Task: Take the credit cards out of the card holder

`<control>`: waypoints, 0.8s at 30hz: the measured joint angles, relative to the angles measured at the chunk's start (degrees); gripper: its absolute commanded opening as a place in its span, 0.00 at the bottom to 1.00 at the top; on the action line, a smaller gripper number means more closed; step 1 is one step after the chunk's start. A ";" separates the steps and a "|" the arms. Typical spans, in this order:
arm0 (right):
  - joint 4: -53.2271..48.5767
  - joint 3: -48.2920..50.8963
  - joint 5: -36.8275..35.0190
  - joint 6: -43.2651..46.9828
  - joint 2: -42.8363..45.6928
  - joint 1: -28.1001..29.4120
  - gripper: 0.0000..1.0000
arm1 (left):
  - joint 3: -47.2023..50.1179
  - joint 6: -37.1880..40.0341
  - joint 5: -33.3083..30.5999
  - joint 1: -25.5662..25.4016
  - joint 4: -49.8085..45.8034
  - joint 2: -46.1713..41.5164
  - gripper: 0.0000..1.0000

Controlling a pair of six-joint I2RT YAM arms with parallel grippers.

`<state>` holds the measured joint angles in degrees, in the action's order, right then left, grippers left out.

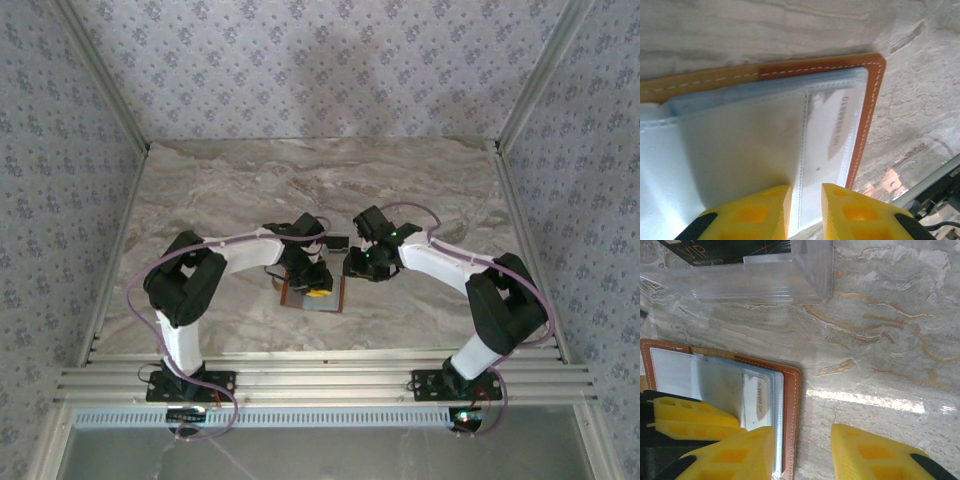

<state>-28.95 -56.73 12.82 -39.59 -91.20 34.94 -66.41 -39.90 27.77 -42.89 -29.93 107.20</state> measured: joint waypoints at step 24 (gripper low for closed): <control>1.60 -3.15 0.42 -1.88 -6.03 4.94 0.38 | -4.55 3.98 -15.85 -1.90 -14.27 -1.90 0.33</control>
<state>-27.35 -59.88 13.23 -41.47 -97.23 39.88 -70.96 -35.92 11.92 -44.80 -44.21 105.30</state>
